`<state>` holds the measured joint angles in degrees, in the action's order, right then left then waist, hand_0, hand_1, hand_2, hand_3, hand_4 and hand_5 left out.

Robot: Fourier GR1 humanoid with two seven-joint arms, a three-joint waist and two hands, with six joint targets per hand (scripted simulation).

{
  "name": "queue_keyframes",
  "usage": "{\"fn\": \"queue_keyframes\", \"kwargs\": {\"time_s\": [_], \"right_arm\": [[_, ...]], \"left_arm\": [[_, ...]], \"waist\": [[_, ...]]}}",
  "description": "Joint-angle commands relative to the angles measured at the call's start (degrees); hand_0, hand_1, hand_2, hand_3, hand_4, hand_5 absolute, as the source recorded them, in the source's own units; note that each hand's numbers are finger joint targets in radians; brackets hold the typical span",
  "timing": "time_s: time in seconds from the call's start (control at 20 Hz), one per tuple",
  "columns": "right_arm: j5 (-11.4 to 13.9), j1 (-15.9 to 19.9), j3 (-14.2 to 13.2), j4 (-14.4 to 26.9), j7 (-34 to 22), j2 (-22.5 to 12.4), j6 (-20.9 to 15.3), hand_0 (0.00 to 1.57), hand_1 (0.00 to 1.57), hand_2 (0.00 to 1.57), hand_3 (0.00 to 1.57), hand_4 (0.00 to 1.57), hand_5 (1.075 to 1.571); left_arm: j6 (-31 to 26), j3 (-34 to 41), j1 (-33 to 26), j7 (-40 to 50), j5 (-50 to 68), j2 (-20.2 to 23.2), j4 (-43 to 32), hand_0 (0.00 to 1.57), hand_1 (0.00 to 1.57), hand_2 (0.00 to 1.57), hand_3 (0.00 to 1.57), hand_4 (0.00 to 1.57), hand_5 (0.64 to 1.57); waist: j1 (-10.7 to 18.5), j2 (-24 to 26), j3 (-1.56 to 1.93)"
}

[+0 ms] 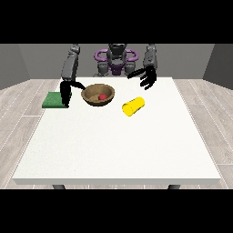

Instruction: Pick the cup and pour the ball into the bowl, then pick the bowl and place it on the pad

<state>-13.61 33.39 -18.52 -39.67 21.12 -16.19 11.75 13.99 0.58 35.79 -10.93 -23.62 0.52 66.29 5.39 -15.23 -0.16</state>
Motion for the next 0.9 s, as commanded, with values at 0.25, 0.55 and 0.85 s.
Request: {"fn": "queue_keyframes", "kwargs": {"time_s": [0.25, 0.55, 0.85], "right_arm": [[1.2, -1.0, 3.7, 0.4, -2.0, 3.9, -1.0, 0.0, 0.0, 0.0, 0.0, 0.0, 1.544], [0.5, 1.9, 1.7, 6.4, 0.5, 2.3, -0.7, 0.0, 0.0, 0.0, 0.0, 0.25, 1.55], [-0.8, -0.6, -0.9, 12.0, 8.6, 2.9, -0.5, 0.0, 0.0, 0.0, 0.0, 0.13, 1.531]], "left_arm": [[-4.0, 4.8, -1.3, -4.5, 6.6, 2.0, -5.4, 0.0, 0.0, 0.0, 0.0, 0.0, 1.531], [-6.4, 2.9, 0.7, -2.0, 6.9, 2.3, -1.3, 0.0, 0.0, 0.0, 0.0, 0.0, 1.549], [-6.6, -1.4, -2.3, -0.4, 5.7, 0.0, 5.9, 0.0, 0.0, 0.0, 0.0, 0.0, 1.557]], "waist": [[-4.0, 4.4, 0.17], [0.1, 1.3, 0.19], [4.5, -1.3, 0.22]]}}
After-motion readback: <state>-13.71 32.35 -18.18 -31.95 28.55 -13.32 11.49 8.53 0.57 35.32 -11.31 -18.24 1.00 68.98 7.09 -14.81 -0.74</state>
